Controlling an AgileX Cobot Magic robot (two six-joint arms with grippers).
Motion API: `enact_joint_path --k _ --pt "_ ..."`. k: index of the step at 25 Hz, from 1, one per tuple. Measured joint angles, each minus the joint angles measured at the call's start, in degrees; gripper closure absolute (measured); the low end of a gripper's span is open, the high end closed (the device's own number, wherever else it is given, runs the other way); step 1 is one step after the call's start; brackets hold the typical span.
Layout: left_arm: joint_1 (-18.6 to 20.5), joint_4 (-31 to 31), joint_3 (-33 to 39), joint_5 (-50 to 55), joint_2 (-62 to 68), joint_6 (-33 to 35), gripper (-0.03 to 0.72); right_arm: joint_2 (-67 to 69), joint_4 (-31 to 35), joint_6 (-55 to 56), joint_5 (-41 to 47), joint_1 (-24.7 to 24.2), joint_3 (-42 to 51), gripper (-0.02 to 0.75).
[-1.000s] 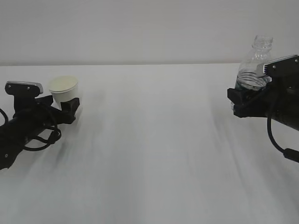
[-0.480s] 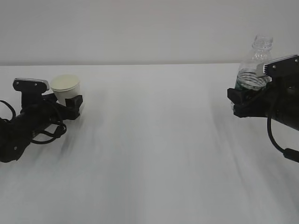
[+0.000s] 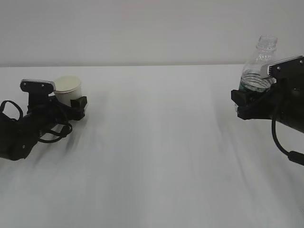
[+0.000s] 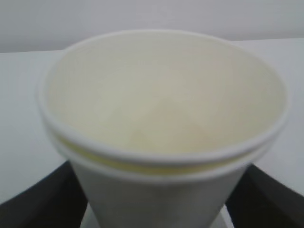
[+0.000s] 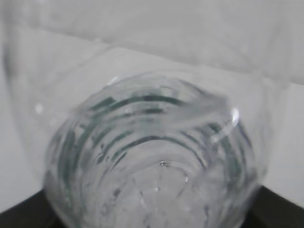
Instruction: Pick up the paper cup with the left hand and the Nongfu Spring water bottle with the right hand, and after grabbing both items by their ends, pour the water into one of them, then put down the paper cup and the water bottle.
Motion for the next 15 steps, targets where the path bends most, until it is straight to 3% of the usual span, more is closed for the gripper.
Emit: enact_joint_path --k 15 --pt "0.0 -0.1 -1.6 2.6 0.1 0.0 0.121 0.0 -0.1 0.0 0.0 0.0 0.0 0.269"
